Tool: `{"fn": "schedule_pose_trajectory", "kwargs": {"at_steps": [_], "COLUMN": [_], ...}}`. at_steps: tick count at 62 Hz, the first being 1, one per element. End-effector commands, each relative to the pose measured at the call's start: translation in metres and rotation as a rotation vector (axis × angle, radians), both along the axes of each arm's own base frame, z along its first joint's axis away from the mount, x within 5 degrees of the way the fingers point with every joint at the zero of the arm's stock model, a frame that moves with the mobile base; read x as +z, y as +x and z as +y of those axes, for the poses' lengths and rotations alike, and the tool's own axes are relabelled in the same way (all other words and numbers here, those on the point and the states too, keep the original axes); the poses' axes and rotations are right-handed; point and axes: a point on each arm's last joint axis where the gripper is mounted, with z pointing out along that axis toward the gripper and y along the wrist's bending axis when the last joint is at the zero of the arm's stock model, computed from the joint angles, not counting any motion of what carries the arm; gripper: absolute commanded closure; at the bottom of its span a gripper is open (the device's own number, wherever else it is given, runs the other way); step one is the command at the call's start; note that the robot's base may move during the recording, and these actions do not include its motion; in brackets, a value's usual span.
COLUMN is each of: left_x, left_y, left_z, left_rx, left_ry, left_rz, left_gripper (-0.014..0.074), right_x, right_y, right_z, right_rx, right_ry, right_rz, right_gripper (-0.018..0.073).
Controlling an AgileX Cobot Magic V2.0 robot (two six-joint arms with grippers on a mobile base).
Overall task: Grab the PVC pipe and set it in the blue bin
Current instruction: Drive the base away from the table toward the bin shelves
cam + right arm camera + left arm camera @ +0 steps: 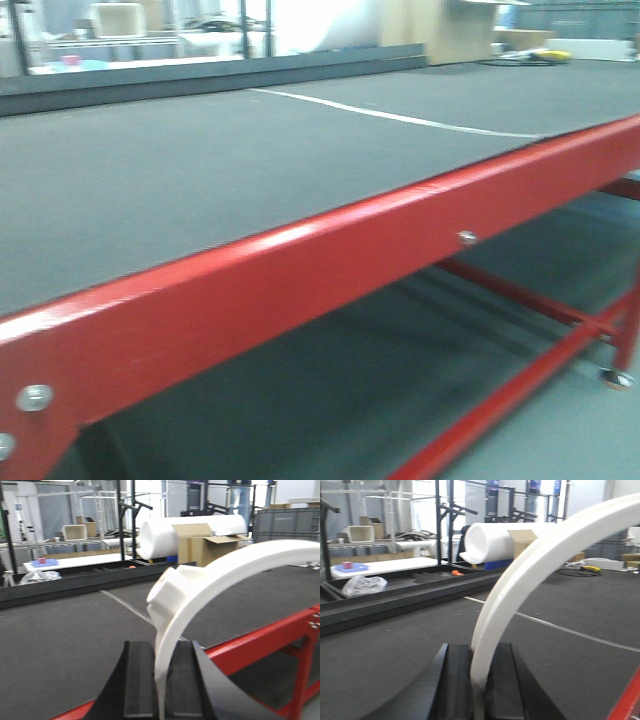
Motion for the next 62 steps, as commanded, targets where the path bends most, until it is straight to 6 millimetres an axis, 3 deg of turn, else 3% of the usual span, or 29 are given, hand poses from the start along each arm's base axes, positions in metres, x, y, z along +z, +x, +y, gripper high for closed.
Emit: {"fn": "schedule_pose_trajectory", "kwargs": {"at_steps": [1,62], "left_x": [0.0031,0.0031], "left_y": [-0.0018,-0.0018], "left_z": [-0.0004,-0.0004], "left_rx": [-0.007,-0.007], "left_ry": [-0.002,-0.002], "left_rz": [-0.031,-0.031], "left_gripper": [0.0707,0.0707], "right_x": [0.0027,0.0027], "right_y": [-0.0012,-0.0012], "right_z": [-0.0004,-0.0004], "right_rx": [-0.005,-0.005], "right_ry": [-0.004,-0.004], "right_rz": [-0.025,-0.025], "right_gripper": [0.0722,0.0722]}}
